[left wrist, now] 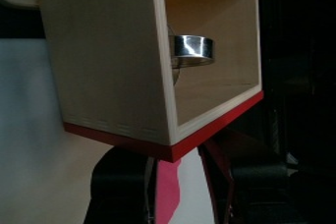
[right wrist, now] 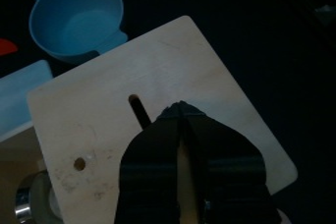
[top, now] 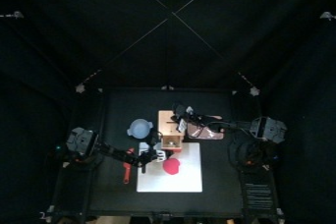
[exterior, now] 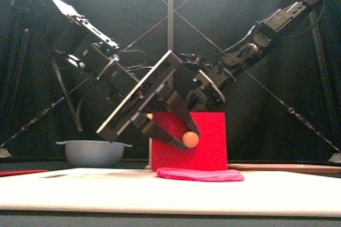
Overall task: Get the cutter from the drawer then cut the dough then place the extra dough in the bowl
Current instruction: Place the cutter on the board
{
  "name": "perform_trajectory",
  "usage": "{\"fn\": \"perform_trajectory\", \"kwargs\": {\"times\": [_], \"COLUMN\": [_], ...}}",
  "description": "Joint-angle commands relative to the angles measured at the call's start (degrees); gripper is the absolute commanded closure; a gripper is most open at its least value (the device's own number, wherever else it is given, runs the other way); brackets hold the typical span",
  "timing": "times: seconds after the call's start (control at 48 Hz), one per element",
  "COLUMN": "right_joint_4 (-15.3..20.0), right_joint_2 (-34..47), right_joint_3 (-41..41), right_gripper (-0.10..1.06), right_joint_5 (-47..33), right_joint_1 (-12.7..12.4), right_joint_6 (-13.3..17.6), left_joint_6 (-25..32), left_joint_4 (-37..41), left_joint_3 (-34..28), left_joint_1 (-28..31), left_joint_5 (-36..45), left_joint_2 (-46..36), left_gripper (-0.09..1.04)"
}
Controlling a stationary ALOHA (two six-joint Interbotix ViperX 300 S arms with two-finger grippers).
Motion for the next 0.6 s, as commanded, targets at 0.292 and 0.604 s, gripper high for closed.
{"fn": "perform_trajectory", "kwargs": {"times": [0.292, 0.604], "right_joint_4": [0.09, 0.09], "right_joint_2": [0.35, 0.35], "right_joint_3": [0.79, 0.7], "right_gripper": [0.94, 0.94], "right_joint_5": [0.97, 0.97], "right_joint_1": [0.44, 0.44], "right_joint_6": [0.0, 0.09], "left_joint_6": [0.0, 0.0], "left_joint_4": [0.0, 0.0], "left_joint_3": [-1.14, -1.14], "left_joint_1": [-0.26, -0.44], "left_joint_5": [-0.09, -0.18], "left_joint_2": [-1.49, -2.2], "left_gripper": [0.15, 0.11]}}
